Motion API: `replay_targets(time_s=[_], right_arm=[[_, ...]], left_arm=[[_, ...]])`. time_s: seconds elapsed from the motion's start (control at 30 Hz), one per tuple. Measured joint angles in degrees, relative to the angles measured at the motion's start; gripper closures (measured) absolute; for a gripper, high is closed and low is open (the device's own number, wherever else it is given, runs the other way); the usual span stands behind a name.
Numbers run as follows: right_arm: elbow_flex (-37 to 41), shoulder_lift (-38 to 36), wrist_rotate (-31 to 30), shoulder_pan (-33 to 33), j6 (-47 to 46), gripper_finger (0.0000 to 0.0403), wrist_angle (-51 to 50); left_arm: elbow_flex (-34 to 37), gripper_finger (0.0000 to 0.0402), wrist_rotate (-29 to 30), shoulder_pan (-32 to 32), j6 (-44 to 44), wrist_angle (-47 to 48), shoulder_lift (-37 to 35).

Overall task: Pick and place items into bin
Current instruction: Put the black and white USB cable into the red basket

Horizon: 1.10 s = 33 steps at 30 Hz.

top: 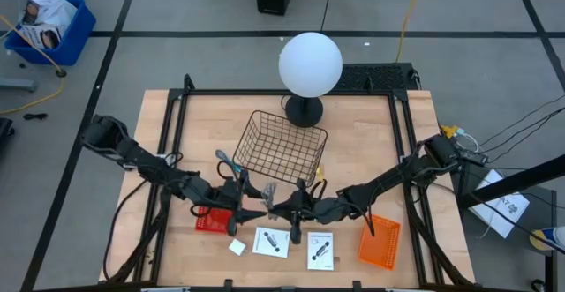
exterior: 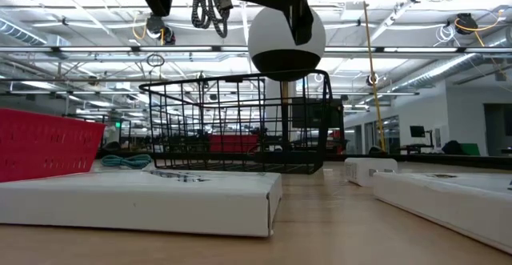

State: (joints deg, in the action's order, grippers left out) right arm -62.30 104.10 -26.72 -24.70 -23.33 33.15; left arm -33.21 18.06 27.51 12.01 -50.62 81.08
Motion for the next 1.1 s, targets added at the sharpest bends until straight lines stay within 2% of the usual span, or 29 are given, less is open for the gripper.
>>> replay_targets(time_s=[0.27,0.3,0.5,0.6,0.7,0.87,1.0,1.1], right_arm=[[0.0,0.02,2.41,-0.16,0.15,0.0386,0.04],[0.06,0.06,3.42,-0.16,0.37,0.0383,0.29],[0.07,0.11,6.93,-0.44,0.62,0.0342,1.38],[0.0,-0.09,7.48,-1.1,1.51,0.031,1.95],[0.0,-0.07,7.54,-2.02,1.65,0.0279,1.46],[0.0,-1.44,7.5,-2.85,1.68,0.0248,0.94],[0.02,-2.26,7.52,-3.15,2.76,0.0244,0.46],[0.02,-2.86,7.5,-3.15,3.24,0.0248,0.86]], left_arm=[[0.0,0.0373,-0.01,-0.01,-2.08,2.25,0.0],[0.0,0.0383,-0.09,0.0,-2.06,2.56,0.0],[0.01,0.0373,-1.21,0.76,-0.35,4.35,-1.07],[0.02,0.0389,-2.76,2.04,0.55,8.48,-3.85],[0.04,0.0387,-2.46,3.44,3.07,14.86,-8.01],[0.04,0.0379,1.38,6.57,11.1,29.91,-16.97],[0.07,0.0394,7.9,9.11,17.43,41.83,-24.38],[0.07,0.0391,10.42,10.3,23.77,48.35,-28.85]])
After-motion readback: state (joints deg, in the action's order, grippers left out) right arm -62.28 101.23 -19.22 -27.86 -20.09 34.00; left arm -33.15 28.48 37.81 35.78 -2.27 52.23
